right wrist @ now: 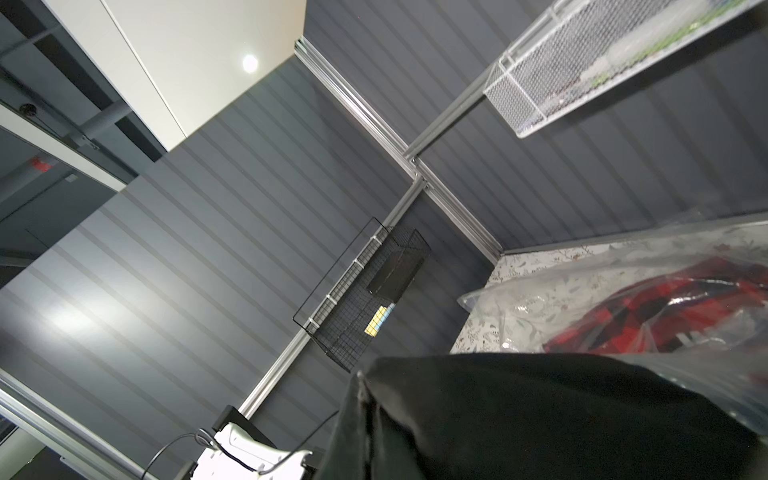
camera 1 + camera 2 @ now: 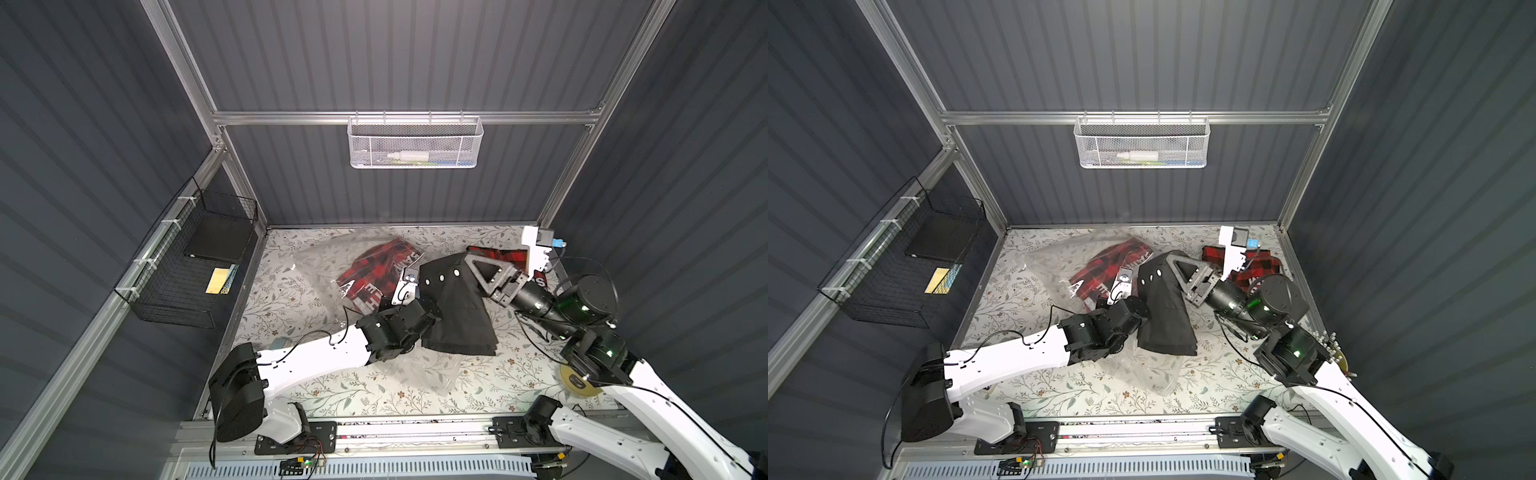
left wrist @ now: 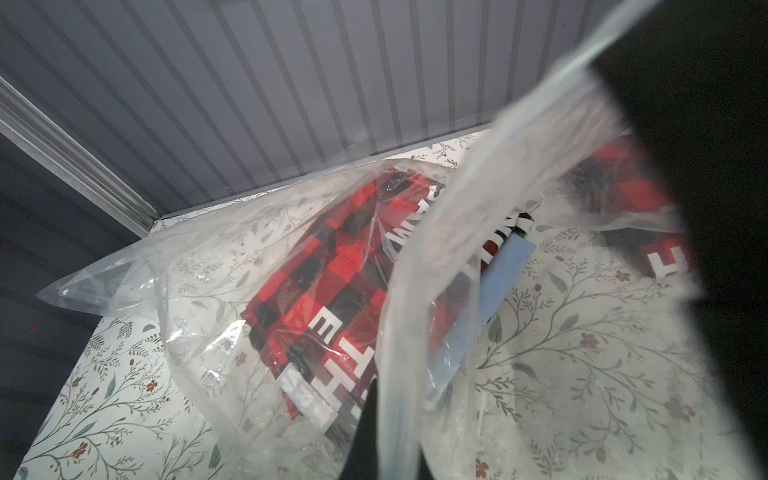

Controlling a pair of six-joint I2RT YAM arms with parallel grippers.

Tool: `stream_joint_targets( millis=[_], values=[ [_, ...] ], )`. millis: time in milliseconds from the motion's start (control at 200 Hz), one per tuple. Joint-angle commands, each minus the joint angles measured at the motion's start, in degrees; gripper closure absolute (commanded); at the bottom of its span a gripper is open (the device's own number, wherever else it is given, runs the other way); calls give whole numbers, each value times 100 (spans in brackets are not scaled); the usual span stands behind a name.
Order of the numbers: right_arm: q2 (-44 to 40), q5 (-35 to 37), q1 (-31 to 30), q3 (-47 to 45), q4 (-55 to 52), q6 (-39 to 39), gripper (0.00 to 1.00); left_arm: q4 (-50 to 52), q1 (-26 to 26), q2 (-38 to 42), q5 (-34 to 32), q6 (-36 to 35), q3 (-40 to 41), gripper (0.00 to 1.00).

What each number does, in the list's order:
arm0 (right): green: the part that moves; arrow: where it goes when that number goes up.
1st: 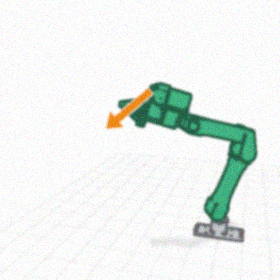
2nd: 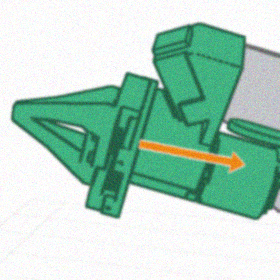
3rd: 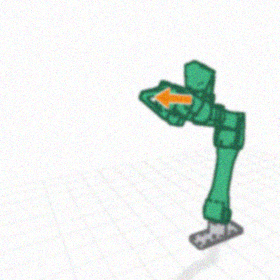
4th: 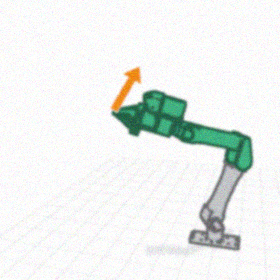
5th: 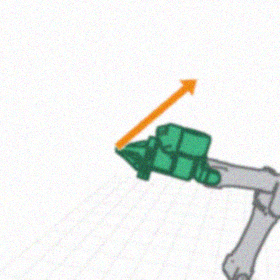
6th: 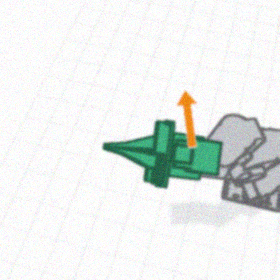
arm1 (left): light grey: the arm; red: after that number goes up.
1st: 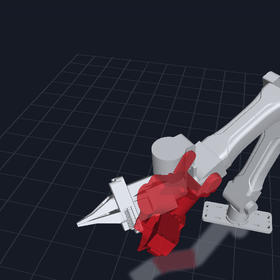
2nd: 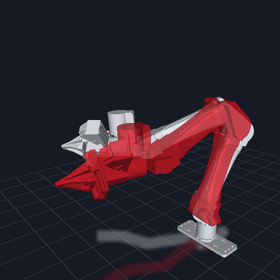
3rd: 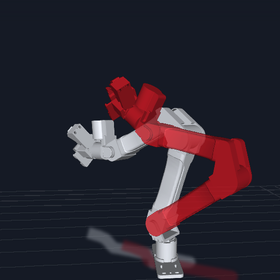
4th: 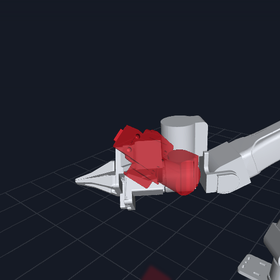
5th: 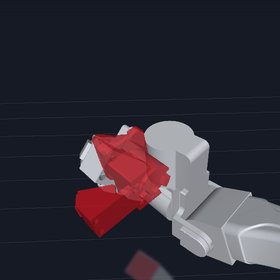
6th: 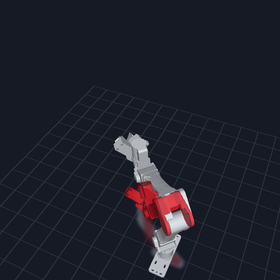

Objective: Take the shirt out of the vacuum bag
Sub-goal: Place the shirt at the center of the board.

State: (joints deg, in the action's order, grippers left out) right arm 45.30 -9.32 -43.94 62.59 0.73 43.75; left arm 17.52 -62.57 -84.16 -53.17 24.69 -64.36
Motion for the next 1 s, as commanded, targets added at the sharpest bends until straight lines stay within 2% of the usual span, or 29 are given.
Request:
stream_joint_targets(
  millis=[0,335,650,740,996],
  values=[
    [-118,222,-29,445,20,-342,100,83,43,-79,-68,45,123,100],
    [-90,502,-27,1150,-456,-734,100,94,112,-37,-72,73,235,100],
    [92,2121,84,1339,-953,-1830,100,130,112,0,-20,93,206,100],
    [173,1962,443,1313,-813,-1870,100,179,113,39,-23,136,216,100],
    [697,577,2219,1480,-569,-1334,100,247,113,157,-1,236,334,100]
  ],
)
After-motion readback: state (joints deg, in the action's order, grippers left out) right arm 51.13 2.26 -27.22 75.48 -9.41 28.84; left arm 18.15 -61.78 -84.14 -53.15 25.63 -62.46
